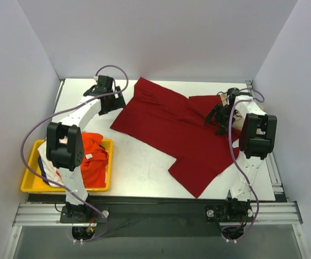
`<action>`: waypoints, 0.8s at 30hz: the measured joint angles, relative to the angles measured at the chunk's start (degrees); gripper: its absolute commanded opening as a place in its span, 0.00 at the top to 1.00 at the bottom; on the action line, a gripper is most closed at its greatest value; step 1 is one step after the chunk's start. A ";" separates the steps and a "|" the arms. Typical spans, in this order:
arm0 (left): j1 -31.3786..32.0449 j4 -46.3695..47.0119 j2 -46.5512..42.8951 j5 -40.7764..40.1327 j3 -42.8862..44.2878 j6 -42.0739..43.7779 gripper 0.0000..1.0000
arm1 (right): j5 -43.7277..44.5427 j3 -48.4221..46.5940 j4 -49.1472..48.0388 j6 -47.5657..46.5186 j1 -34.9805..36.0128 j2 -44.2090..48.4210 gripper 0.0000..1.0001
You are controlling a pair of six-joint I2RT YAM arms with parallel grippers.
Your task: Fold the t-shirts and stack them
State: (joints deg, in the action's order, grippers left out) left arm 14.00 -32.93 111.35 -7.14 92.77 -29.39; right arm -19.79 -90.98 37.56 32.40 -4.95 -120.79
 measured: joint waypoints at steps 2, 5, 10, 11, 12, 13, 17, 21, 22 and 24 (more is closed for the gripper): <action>-1.16 0.76 -1.14 -1.01 -2.67 -0.66 0.03 | -0.11 -0.13 0.13 -0.15 0.00 0.00 0.33; -2.95 1.66 -1.55 -2.21 -8.17 -1.60 0.06 | -0.22 -0.33 0.17 -0.33 0.00 0.02 0.33; -3.91 1.64 -1.53 -3.10 -13.46 -1.70 0.13 | -0.22 -0.42 0.24 -0.44 0.00 0.15 0.33; -4.00 1.73 -1.53 -3.10 -13.75 -1.68 0.14 | -0.22 -0.42 0.24 -0.46 0.00 0.26 0.33; -4.02 2.16 -1.53 -3.08 -14.01 -1.66 0.16 | -0.22 -0.42 0.24 -0.50 0.00 0.37 0.33; -4.07 2.95 -1.53 -3.02 -14.34 -1.68 0.19 | -0.22 -0.42 0.26 -0.55 0.00 0.44 0.33; -4.28 5.35 -1.51 -2.32 -15.56 -1.60 0.32 | -0.22 -0.39 0.28 -0.59 0.00 0.83 0.33; -4.37 6.69 -1.09 -1.36 -15.93 -1.44 0.39 | -0.20 0.26 0.31 -0.61 0.00 2.10 0.33; -4.35 6.97 -0.79 -1.16 -15.93 -1.44 0.41 | -0.20 0.37 0.42 -0.61 0.00 2.34 0.33; -4.37 7.08 0.02 -0.74 -15.93 -1.53 0.48 | -0.20 0.39 0.39 -0.61 0.00 2.60 0.33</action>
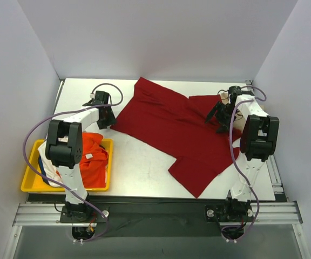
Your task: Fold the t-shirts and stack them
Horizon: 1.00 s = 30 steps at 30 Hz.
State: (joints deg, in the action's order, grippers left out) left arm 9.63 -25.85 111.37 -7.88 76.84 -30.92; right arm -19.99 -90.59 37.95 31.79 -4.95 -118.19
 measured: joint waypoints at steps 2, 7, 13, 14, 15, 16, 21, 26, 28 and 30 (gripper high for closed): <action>0.00 0.02 0.90 0.52 0.00 0.07 0.52 | 0.00 0.02 0.02 0.00 0.00 0.11 0.33; 0.02 0.61 1.70 1.20 0.15 0.09 0.59 | 0.00 0.04 0.02 0.00 0.00 0.35 0.33; 0.02 0.83 2.21 1.40 0.52 0.42 0.81 | 0.02 0.09 0.02 0.02 0.02 0.61 0.33; 0.02 0.83 2.25 1.53 0.57 0.52 0.84 | 0.02 0.13 0.00 0.02 0.09 0.70 0.33; 0.02 0.79 2.36 1.68 0.70 0.68 0.87 | 0.07 0.26 0.02 0.02 0.15 0.94 0.33; 0.02 0.79 2.51 1.92 0.85 0.96 0.95 | 0.11 0.57 -0.02 0.02 0.22 1.29 0.33; 0.02 0.72 2.95 3.06 1.55 1.81 1.00 | 1.20 3.63 0.04 -1.14 1.66 4.85 0.35; 0.00 0.33 2.97 4.98 1.73 2.97 1.00 | 2.69 11.37 -0.57 -3.50 6.62 12.76 0.38; 0.00 0.15 2.97 5.66 1.75 3.43 1.00 | 3.45 16.59 -0.42 -4.11 10.10 17.55 0.39; 0.00 -0.02 2.97 6.43 1.79 4.11 1.00 | 4.46 22.21 -0.37 -4.31 13.42 22.38 0.41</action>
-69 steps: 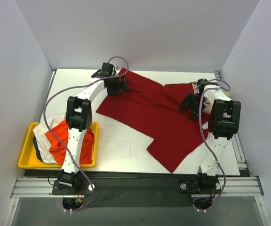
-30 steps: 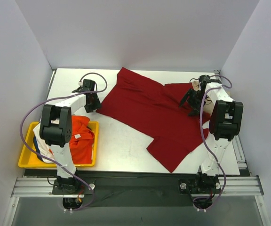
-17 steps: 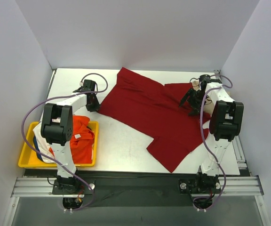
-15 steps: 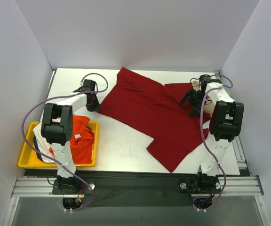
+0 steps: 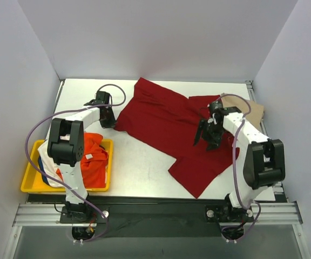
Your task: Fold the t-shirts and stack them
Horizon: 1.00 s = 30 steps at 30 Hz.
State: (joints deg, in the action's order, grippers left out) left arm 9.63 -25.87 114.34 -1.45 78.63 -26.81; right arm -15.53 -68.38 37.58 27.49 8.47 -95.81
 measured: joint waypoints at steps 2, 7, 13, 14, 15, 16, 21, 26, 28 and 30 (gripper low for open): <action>-0.07 -0.13 0.00 0.92 0.02 0.66 1.00 | 0.87 6.05 0.48 0.26 3.93 4.98 0.42; -0.52 -0.26 0.00 2.73 0.02 2.32 1.00 | 3.39 19.98 1.66 3.63 11.41 16.98 0.44; -1.88 -0.04 0.00 4.92 -0.02 3.69 1.00 | 5.64 32.15 3.58 12.98 22.71 29.14 0.48; -2.03 0.00 0.00 5.16 -0.07 3.80 1.00 | 5.99 33.11 3.78 14.58 24.41 30.23 0.50; -2.16 0.04 0.00 5.44 -0.15 3.93 1.00 | 6.40 33.73 3.89 16.17 26.25 30.97 0.50; -2.23 0.13 0.00 5.70 -0.28 4.02 1.00 | 6.71 34.12 3.82 17.68 27.78 31.36 0.51; -2.23 0.55 0.00 7.28 -0.57 4.66 1.00 | 8.68 34.86 2.34 23.91 33.90 29.79 0.57; -2.27 0.63 0.00 8.41 -0.66 5.09 1.00 | 9.40 35.95 0.59 27.17 36.61 25.70 0.60; -2.34 0.63 0.00 8.85 -0.66 5.16 1.00 | 9.68 36.00 0.04 27.69 36.68 24.26 0.61; -2.49 0.66 0.00 9.25 -0.66 5.18 1.00 | 10.01 36.00 -0.46 28.06 36.68 23.10 0.62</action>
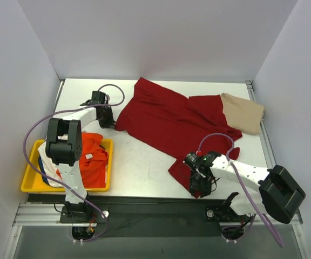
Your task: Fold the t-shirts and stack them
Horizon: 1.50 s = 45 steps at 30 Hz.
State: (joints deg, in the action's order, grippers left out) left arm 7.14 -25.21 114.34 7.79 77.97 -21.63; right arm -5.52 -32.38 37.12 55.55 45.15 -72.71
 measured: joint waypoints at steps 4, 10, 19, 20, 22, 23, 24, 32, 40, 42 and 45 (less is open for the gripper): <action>-0.52 0.00 0.00 0.33 0.00 0.00 1.00 | -0.22 -0.20 -0.37 0.09 0.02 -0.94 0.67; -0.92 0.00 0.00 0.68 0.00 0.00 1.00 | -1.16 -1.07 -1.40 -0.24 0.00 -2.73 0.93; -0.92 -0.48 -1.14 0.96 -0.02 0.31 1.00 | -2.84 -1.29 -1.25 -1.18 -0.04 -2.54 1.00; -0.94 -0.57 -1.90 0.85 -0.20 0.46 1.00 | -3.37 -1.33 -0.94 -1.25 -0.04 -2.21 1.00; -1.14 -0.81 -4.02 0.50 -0.98 0.90 1.00 | -4.46 -1.64 0.28 -1.38 -0.02 -0.83 1.00; -1.33 -0.85 -5.42 0.39 -1.57 1.09 1.00 | -4.96 -1.99 1.20 -1.38 0.00 -0.02 1.00; -1.64 -0.96 -6.86 0.31 -2.27 1.31 1.00 | -5.49 -2.60 2.38 -1.38 0.00 0.79 1.00; -4.37 -4.90 -13.49 0.63 -3.26 3.87 1.00 | -9.70 -10.10 10.95 -1.42 0.72 4.85 1.00; -4.46 -10.88 -16.85 0.37 -3.67 7.61 1.00 | -12.13 -14.01 17.22 0.24 4.00 8.20 1.00; -4.74 -12.11 -18.40 0.35 -4.39 8.44 1.00 | -12.48 -14.10 18.23 1.42 5.60 9.14 1.00; -5.40 -14.23 -21.00 0.37 -5.53 9.49 1.00 | -12.63 -14.49 19.52 3.63 8.63 10.12 1.00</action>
State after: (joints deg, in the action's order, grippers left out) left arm 1.74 -39.44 93.34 8.16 72.44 -12.14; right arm -18.15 -46.87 56.64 59.18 53.78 -62.59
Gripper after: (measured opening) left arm 0.024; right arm 0.057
